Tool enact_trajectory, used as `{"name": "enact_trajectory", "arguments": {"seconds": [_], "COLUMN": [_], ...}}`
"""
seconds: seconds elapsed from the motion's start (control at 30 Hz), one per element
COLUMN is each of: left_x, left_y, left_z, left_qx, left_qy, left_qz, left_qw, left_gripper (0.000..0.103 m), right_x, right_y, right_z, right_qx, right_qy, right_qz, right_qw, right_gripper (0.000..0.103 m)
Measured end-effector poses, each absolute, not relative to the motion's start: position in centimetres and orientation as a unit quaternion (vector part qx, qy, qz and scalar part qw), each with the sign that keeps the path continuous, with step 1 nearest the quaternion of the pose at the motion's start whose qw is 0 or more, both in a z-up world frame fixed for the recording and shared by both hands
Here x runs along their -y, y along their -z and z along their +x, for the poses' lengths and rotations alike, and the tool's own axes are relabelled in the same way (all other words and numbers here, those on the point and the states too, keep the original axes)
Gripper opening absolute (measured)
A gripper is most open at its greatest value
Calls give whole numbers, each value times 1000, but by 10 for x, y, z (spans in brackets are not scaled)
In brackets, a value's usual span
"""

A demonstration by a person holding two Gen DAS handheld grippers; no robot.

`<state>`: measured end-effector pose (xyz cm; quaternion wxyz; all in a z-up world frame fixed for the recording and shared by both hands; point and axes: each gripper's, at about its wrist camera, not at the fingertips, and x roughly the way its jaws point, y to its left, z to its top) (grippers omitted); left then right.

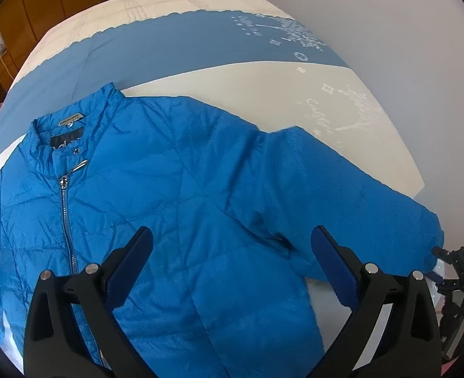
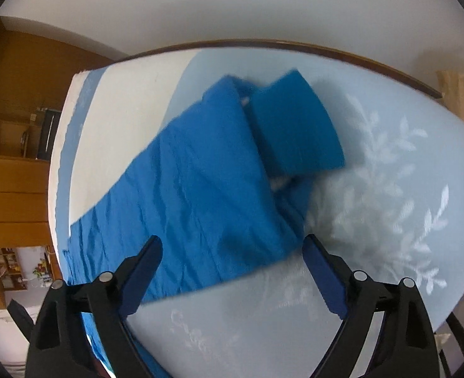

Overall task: Fold large clothes
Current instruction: 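Grasp a jacket sleeve with the right gripper and fold it across the body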

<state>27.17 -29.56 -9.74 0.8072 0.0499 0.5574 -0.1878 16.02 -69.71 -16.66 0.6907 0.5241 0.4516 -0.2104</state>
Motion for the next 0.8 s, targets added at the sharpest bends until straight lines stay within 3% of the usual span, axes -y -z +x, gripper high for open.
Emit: {"name": "enact_trajectory", "arguments": {"seconds": [0.17, 0.27, 0.53, 0.8], "left_x": [277, 258, 203, 155], "left_y": [106, 106, 103, 98], "left_z": [284, 286, 286, 284], "left_qx": [-563, -564, -563, -560], "left_qy": [171, 162, 134, 109], "left_qz": [44, 34, 13, -17], "left_qw": [808, 809, 815, 821], "left_gripper": [99, 99, 99, 99], "right_x": [704, 696, 622, 510], "right_y": [166, 144, 75, 41], "right_z": [167, 175, 239, 317], "right_qx": [-420, -384, -371, -415], "right_qy": [195, 157, 37, -85], "right_qz": [554, 551, 465, 360], "right_qw": [692, 724, 803, 831], "right_gripper": [21, 10, 5, 3]}}
